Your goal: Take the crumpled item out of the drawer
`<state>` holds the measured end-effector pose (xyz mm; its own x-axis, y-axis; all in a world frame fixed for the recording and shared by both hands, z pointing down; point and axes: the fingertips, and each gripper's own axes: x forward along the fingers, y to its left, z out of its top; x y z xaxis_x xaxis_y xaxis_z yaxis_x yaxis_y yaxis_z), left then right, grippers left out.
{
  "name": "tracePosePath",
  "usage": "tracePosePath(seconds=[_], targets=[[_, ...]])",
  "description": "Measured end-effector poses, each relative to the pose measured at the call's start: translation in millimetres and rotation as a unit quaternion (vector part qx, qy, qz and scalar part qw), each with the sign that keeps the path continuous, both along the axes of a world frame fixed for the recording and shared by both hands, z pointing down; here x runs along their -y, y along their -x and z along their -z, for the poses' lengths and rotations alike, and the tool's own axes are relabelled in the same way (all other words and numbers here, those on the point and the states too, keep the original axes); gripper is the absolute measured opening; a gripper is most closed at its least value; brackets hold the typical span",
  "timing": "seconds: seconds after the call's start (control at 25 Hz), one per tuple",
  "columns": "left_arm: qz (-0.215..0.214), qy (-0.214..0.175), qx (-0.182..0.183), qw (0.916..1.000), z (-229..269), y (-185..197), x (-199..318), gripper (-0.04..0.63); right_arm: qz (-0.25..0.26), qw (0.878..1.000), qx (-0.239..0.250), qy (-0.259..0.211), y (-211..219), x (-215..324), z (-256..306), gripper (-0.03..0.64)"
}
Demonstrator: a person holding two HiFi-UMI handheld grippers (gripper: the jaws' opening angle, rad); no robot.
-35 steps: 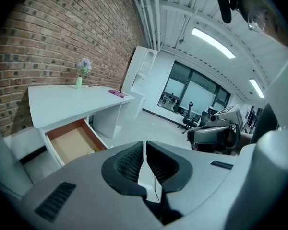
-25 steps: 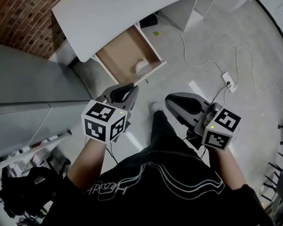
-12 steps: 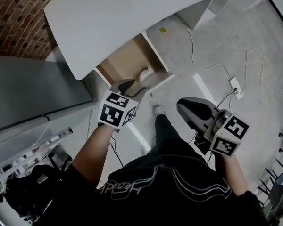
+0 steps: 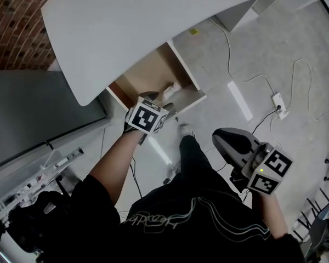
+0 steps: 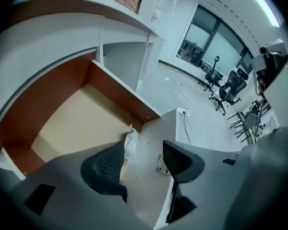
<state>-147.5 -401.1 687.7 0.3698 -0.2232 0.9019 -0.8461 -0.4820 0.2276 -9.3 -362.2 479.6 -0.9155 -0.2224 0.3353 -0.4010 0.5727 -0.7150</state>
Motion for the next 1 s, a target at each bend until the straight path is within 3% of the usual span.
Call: tracePosePath(seconds=[0.4,0.6,0.8,1.0], targets=[[-0.026,0.044,0.048,0.9975,-88.4,15.2,14.9,0.256,-0.001,0.999,-0.002,0.036,-3.5,-1.2,-50.9,0.054],[-0.023,0.073,0.037,0.9964,-108.1,9.2,12.6,0.252,-0.002,0.999,0.000,0.049,-2.9,0.5,-62.4,0.054],[-0.023,0.063,0.053,0.9963,-119.9,14.6,16.6,0.160,0.003,0.999,-0.004,0.054,-2.8,-0.1,-70.6,0.054],[-0.016,0.064,0.032,0.9973,-120.8,7.5,16.3,0.122,0.002,0.999,-0.003,0.052,-1.3,3.9,-71.8,0.054]])
